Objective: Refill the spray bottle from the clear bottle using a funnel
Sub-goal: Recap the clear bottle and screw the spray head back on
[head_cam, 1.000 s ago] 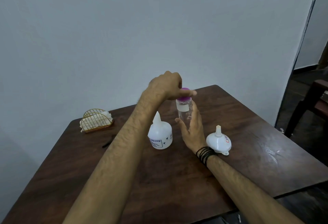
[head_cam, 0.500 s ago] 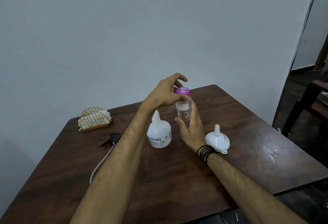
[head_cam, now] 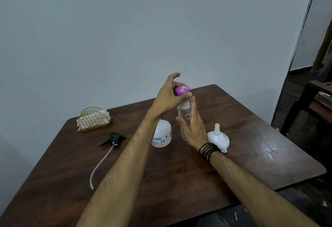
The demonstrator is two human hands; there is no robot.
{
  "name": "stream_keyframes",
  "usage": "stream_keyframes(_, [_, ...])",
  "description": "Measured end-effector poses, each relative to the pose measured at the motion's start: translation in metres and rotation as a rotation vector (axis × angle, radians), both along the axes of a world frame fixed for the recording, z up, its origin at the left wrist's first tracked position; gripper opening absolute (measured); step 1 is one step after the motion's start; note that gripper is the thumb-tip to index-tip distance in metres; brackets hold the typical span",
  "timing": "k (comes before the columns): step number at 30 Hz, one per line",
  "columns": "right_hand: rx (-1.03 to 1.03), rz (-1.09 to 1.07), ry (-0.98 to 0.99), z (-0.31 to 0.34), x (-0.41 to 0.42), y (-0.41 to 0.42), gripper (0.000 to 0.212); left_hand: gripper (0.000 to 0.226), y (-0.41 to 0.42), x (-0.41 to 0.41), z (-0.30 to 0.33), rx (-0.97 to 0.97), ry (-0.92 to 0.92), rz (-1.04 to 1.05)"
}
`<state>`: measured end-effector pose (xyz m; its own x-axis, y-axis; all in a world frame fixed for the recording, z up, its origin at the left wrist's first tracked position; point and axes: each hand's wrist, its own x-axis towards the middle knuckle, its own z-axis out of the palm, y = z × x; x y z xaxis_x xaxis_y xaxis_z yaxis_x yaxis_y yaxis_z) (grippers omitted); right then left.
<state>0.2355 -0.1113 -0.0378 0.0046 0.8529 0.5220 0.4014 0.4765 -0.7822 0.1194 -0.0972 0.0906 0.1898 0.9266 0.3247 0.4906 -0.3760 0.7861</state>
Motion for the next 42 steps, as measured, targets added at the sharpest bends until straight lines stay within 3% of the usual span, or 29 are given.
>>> stream_keyframes(3, [0.156,-0.1,-0.115,0.0,0.011,-0.017,0.082,0.099,-0.017,0.011,-0.028,-0.005,-0.089,0.132])
stream_keyframes(7, [0.423,-0.374,-0.057,-0.008,0.035,-0.034,0.059,0.098,-0.034,0.024,-0.069,0.051,-0.268,0.325])
stream_keyframes(10, [0.217,-0.491,-0.179,-0.013,0.059,-0.034,0.057,0.1,-0.048,0.045,-0.094,0.068,-0.352,0.402])
stream_keyframes(12, [0.002,-0.446,-0.338,-0.023,0.072,-0.032,0.062,0.098,-0.052,0.058,-0.111,0.029,-0.379,0.458])
stream_keyframes(16, [-0.226,-0.236,-0.383,-0.034,0.084,-0.023,0.068,0.062,-0.039,0.067,-0.136,-0.064,-0.392,0.546])
stream_keyframes(20, [-0.267,-0.175,-0.328,-0.029,0.082,0.007,0.077,0.059,-0.012,0.06,-0.14,-0.083,-0.336,0.532])
stream_keyframes(25, [-0.284,-0.232,-0.256,-0.031,0.08,0.064,0.057,0.062,0.028,0.056,-0.141,-0.083,-0.308,0.501])
stream_keyframes(32, [-0.295,-0.191,-0.266,-0.031,0.085,0.145,0.052,0.064,0.088,0.066,-0.149,-0.16,-0.255,0.537])
stream_keyframes(42, [-0.315,-0.17,-0.216,-0.031,0.099,0.227,0.075,0.056,0.179,0.072,-0.154,-0.238,0.045,0.649])
